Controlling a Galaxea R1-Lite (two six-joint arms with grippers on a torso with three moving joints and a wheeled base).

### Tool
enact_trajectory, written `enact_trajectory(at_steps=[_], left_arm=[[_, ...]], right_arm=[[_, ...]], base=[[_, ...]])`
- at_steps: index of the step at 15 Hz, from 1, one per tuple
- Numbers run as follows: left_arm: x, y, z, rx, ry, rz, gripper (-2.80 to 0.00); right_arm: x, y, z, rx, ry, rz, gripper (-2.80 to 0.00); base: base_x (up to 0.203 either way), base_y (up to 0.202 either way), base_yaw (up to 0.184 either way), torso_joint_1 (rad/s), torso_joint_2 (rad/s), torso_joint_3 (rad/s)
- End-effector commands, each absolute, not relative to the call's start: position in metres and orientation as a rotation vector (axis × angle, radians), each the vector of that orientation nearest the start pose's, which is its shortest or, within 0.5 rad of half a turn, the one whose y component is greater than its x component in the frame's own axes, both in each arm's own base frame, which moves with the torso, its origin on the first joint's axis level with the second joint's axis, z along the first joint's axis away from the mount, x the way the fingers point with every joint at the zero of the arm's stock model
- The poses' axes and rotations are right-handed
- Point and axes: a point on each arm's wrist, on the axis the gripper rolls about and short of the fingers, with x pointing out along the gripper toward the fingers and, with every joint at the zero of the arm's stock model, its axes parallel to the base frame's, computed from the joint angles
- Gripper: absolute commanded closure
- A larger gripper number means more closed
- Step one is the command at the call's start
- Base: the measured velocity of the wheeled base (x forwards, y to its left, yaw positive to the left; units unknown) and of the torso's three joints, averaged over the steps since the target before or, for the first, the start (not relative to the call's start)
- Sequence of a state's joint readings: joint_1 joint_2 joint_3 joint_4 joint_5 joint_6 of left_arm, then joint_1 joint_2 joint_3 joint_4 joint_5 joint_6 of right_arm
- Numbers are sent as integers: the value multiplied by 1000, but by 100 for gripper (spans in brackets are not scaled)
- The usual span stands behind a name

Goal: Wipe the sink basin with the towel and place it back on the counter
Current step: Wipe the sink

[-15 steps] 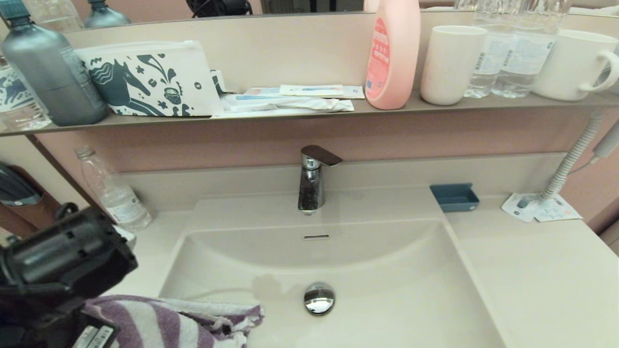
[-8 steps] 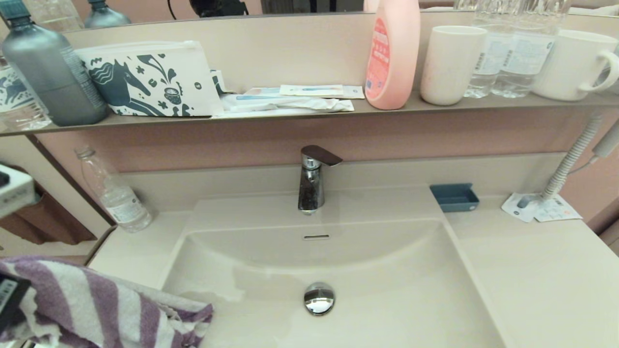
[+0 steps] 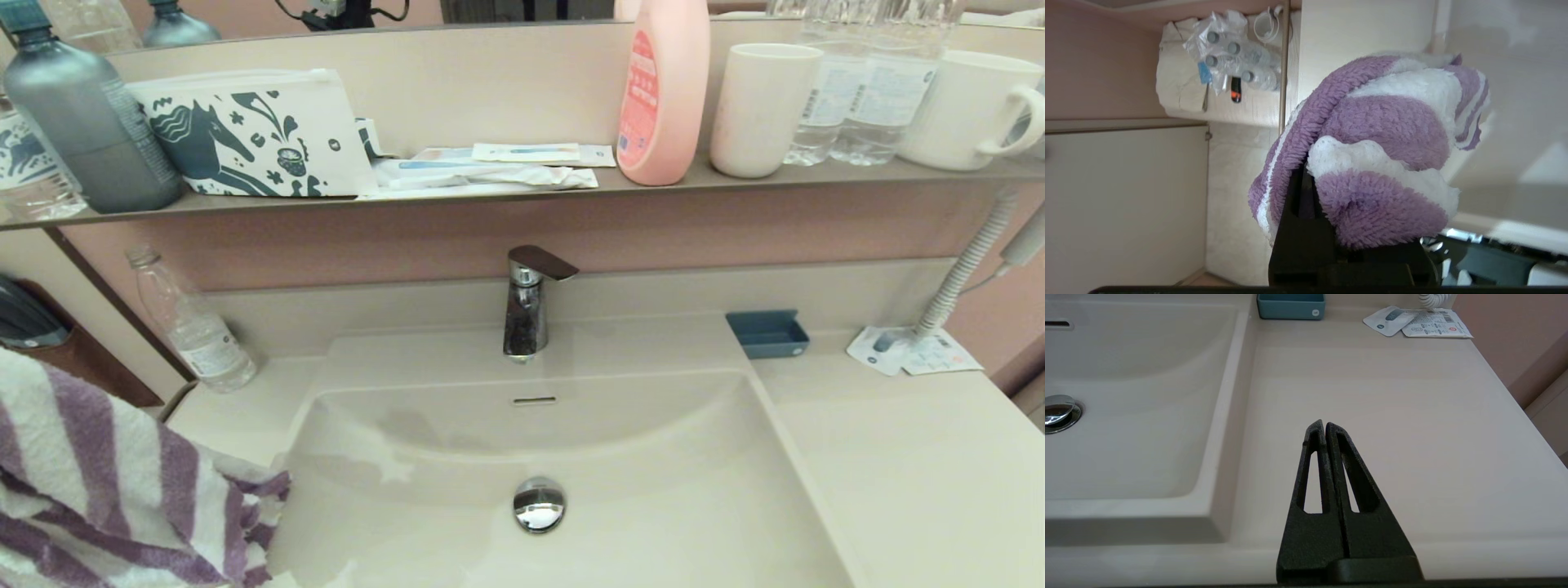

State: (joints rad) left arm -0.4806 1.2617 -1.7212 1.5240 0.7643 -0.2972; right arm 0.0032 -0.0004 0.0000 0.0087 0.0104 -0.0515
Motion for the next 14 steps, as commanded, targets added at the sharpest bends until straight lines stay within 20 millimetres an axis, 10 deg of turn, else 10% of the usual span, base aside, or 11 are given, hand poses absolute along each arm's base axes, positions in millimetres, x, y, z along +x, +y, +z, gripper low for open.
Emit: enact_trajectory(at_steps=[1,7,14], left_arm=[[73,-20,352,351,810,388,0],[69,-17,369,286,730,399,0],[43,-5,335,368,832,386,0]], right_arm=[[-23,0,75,-52,8,14,0],[-23,0,75,-52,8,14,0],[-23,0,75,-52,9,14,0]], base=[[0,0,0,0,0,0],[0,0,0,0,0,0],[0,0,0,0,0,0]])
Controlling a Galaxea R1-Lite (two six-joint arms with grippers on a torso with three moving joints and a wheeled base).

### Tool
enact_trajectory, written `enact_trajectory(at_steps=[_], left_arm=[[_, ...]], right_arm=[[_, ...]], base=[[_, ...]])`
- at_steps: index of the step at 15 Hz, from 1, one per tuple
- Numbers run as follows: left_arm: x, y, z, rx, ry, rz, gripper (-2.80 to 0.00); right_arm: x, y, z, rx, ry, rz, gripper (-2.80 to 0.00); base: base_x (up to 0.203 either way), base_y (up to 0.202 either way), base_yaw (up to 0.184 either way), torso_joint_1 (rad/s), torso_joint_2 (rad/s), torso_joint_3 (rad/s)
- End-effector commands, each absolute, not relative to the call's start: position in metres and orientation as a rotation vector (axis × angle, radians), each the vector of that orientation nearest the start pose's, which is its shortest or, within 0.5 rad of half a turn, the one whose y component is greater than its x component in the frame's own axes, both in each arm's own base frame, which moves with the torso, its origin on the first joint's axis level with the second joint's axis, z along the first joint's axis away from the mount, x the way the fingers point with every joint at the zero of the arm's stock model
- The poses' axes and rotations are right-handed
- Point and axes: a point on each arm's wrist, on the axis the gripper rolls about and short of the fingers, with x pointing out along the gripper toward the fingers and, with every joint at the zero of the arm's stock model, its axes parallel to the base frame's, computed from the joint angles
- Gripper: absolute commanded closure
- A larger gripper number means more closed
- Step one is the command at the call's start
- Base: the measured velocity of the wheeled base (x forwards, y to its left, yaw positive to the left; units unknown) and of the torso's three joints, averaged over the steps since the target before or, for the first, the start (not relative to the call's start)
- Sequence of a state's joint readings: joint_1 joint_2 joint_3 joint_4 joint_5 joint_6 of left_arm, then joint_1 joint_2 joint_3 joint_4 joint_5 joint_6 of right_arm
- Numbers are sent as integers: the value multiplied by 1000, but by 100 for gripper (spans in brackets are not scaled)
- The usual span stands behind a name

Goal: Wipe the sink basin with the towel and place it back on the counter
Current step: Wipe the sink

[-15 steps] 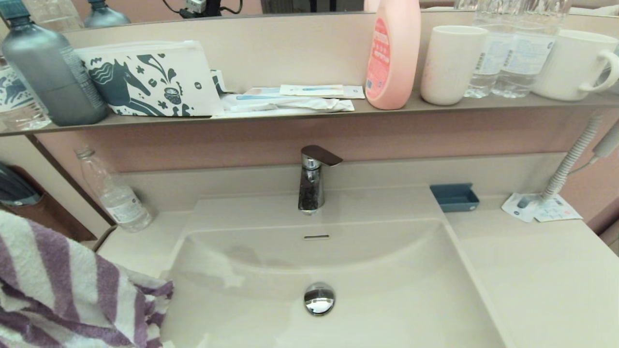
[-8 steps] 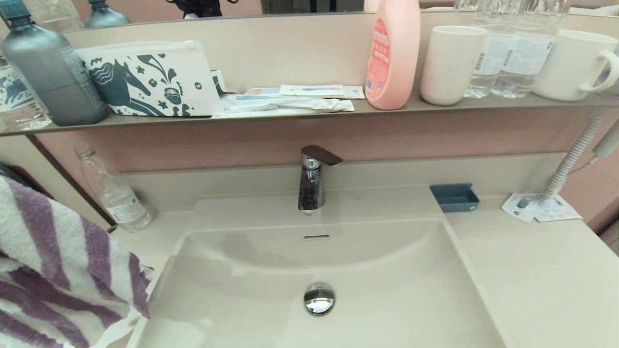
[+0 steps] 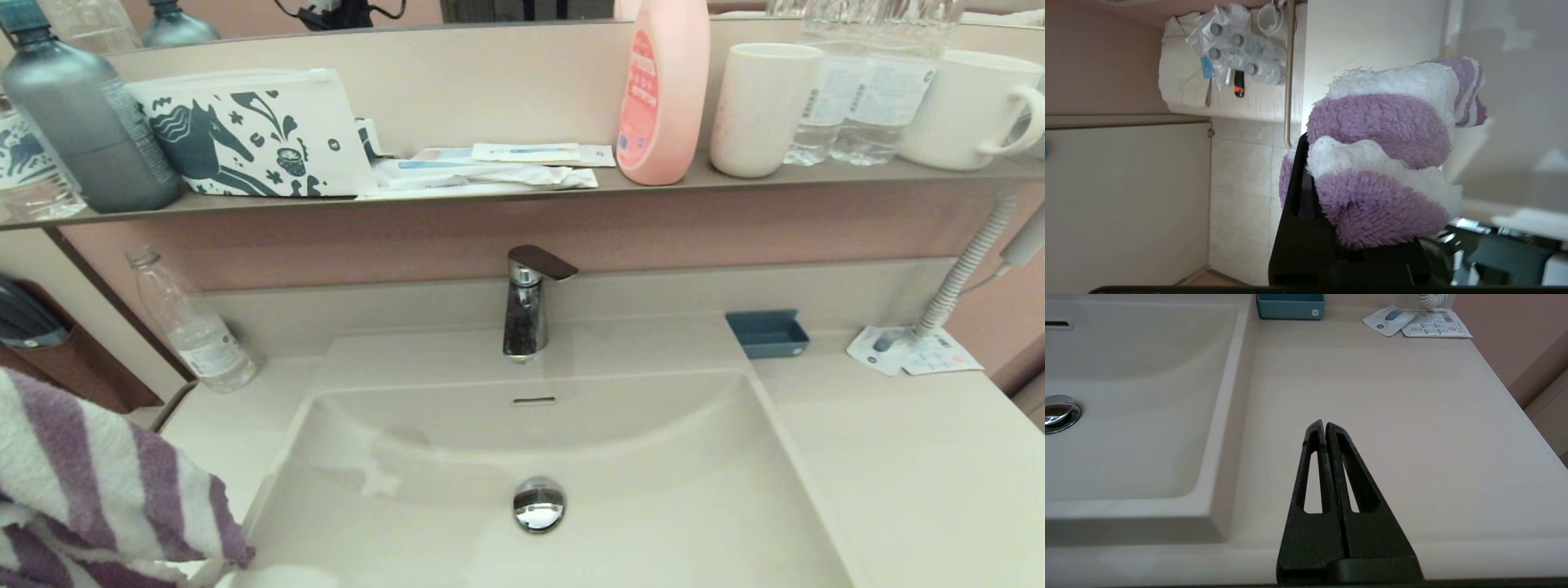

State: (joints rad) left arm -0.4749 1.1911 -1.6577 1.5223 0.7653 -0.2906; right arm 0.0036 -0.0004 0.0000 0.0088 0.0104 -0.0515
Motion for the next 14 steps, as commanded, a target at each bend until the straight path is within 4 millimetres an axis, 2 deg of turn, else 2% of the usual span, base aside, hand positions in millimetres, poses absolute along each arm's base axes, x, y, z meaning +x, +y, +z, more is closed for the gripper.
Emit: enact_trajectory(at_steps=[1,4,6,11,14], left_arm=[[37,-2,328,382,847,383,0],[23,5,304,396,913,337,0],[23,3,285,357,927,281,0],[40,-8,243,318,894,163,0],[61,-18,230,285,864,148,0]], right_arm=[[-23,0,75,-52,7,14,0],[-23,0,75,-52,7,14,0],[-23,0,75,-52,8,15,0],[-23,0,75,-52,8,14,0],[-23,0,75,-52,8,15,0]], base=[[0,0,0,0,0,0],[0,0,0,0,0,0],[0,0,0,0,0,0],[0,0,0,0,0,0],[0,0,0,0,0,0]])
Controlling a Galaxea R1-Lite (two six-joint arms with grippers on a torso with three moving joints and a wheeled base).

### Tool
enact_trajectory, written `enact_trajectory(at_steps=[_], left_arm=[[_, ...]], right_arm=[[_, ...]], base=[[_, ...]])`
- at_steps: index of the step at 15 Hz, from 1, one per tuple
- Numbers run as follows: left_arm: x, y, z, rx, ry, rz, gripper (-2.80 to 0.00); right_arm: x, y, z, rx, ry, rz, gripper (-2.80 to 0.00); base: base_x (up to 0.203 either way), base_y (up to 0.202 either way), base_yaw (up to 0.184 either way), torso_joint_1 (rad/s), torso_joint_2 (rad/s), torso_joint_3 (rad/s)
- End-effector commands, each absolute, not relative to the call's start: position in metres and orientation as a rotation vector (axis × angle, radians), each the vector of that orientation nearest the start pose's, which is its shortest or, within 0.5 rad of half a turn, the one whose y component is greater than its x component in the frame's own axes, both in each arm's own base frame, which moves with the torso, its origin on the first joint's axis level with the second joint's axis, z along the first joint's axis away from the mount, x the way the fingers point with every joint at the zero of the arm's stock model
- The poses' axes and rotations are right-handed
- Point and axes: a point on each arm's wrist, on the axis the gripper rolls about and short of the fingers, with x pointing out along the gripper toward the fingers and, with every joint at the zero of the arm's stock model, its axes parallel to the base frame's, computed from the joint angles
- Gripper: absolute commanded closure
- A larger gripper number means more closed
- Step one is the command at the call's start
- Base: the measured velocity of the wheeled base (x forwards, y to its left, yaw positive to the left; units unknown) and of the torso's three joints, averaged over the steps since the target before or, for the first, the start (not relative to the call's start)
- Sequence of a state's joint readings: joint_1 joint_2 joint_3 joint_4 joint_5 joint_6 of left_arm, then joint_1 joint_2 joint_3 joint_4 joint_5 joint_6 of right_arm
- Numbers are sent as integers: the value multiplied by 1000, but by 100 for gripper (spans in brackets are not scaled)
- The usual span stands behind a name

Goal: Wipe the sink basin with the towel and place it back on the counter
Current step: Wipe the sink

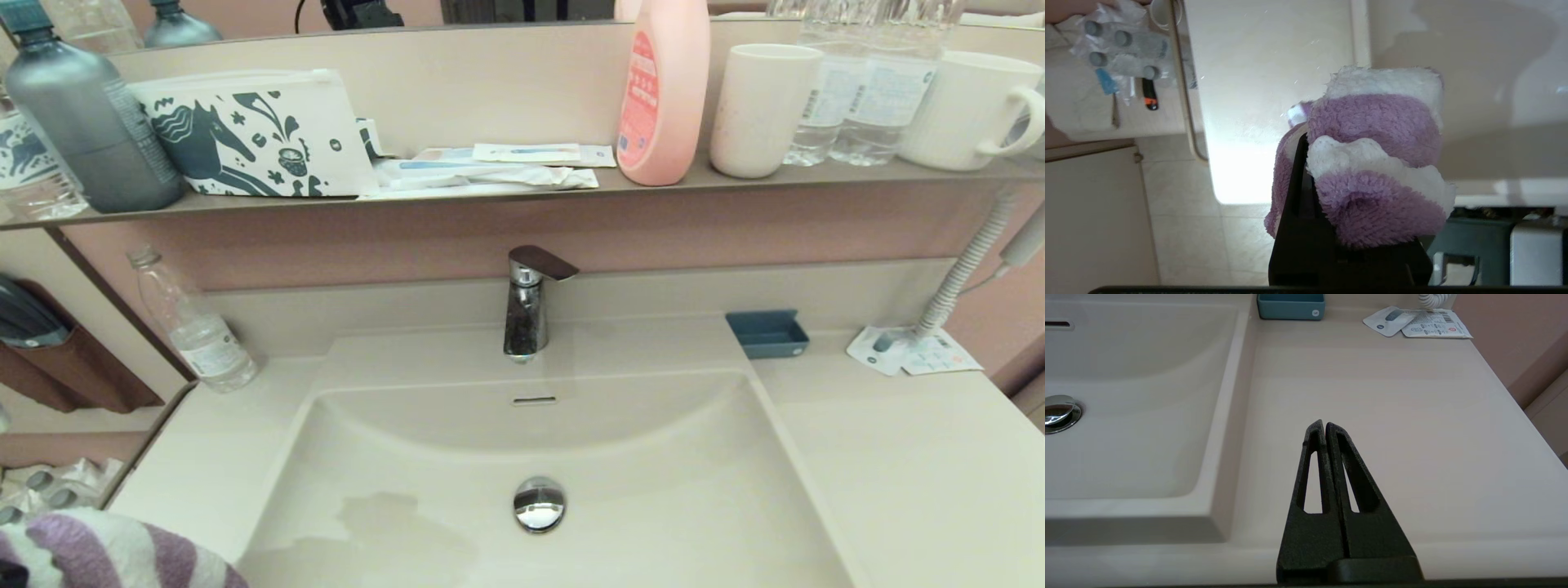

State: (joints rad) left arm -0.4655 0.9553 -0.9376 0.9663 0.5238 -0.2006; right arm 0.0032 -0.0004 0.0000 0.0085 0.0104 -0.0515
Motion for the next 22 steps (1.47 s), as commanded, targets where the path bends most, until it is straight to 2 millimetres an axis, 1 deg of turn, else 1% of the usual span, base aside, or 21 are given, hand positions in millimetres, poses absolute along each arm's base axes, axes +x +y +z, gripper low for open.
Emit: enact_trajectory(at_steps=[1,3,7,9,12,14,16,17,18,19,20,22], left_arm=[[68,-19,229,265,869,153,0],[77,-19,227,244,891,154,0],[94,-10,232,202,853,166,0],[96,-7,232,181,857,123,0],[93,-5,233,170,846,132,0],[94,-5,229,164,865,125,0],[101,-4,225,123,852,102,0],[109,-4,224,115,816,96,0],[118,-4,221,128,823,99,0],[125,-2,220,184,836,135,0],[130,5,223,245,836,203,0],[140,19,234,308,832,286,0]], right_arm=[[-23,0,75,-52,7,14,0],[-23,0,75,-52,9,14,0],[-23,0,75,-52,8,14,0],[-23,0,75,-52,8,14,0],[-23,0,75,-52,9,14,0],[-23,0,75,-52,9,14,0],[-23,0,75,-52,8,14,0],[-23,0,75,-52,8,14,0],[-23,0,75,-52,7,14,0],[-23,0,75,-52,9,15,0],[-23,0,75,-52,7,14,0],[-23,0,75,-52,7,14,0]], base=[[0,0,0,0,0,0],[0,0,0,0,0,0],[0,0,0,0,0,0],[0,0,0,0,0,0],[0,0,0,0,0,0],[0,0,0,0,0,0],[0,0,0,0,0,0],[0,0,0,0,0,0],[0,0,0,0,0,0],[0,0,0,0,0,0],[0,0,0,0,0,0],[0,0,0,0,0,0]])
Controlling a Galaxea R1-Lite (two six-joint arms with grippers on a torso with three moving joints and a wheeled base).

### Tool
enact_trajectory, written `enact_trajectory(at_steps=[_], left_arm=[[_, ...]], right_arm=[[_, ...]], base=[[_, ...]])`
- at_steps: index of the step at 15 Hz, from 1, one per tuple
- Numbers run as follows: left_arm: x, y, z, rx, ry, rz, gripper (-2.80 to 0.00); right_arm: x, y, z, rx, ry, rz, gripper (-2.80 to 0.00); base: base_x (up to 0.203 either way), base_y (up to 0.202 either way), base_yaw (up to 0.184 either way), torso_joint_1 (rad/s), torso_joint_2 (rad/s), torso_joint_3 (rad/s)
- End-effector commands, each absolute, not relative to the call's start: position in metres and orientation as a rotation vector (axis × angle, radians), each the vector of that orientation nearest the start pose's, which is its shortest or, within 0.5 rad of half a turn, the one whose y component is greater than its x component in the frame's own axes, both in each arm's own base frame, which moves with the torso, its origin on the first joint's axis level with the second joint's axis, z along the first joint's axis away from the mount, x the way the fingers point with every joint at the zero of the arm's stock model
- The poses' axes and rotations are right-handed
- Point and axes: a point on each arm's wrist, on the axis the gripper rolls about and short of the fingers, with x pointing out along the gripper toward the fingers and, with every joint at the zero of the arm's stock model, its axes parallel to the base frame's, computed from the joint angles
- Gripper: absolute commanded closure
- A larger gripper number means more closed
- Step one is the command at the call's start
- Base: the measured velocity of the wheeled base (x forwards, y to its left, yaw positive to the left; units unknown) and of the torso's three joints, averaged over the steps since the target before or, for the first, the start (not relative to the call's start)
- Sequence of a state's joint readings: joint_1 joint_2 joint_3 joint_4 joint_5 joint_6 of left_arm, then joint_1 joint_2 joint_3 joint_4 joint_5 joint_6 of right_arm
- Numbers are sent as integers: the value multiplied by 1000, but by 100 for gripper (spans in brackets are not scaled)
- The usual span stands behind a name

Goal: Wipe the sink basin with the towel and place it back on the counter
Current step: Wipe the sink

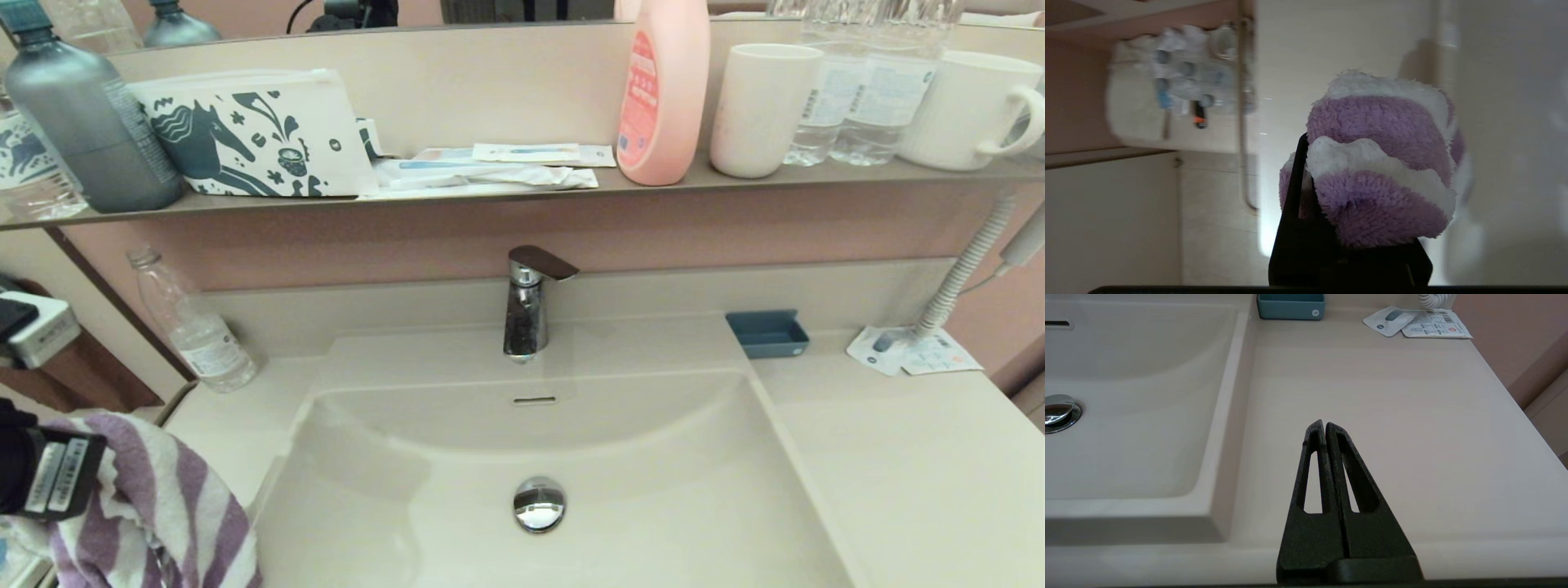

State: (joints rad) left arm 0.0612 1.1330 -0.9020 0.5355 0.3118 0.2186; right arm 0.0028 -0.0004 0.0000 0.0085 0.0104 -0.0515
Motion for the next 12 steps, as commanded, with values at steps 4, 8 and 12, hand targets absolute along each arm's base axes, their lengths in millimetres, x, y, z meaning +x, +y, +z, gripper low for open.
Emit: enact_trajectory(at_steps=[4,8,12], left_arm=[[145,61,254,502,803,508,0],[140,65,233,537,854,498,0],[141,40,181,238,901,276,0]], right_arm=[[-23,0,75,-52,8,15,0],[-23,0,75,-52,9,14,0],[-23,0,75,-52,8,14,0]], base=[[0,0,0,0,0,0],[0,0,0,0,0,0],[0,0,0,0,0,0]])
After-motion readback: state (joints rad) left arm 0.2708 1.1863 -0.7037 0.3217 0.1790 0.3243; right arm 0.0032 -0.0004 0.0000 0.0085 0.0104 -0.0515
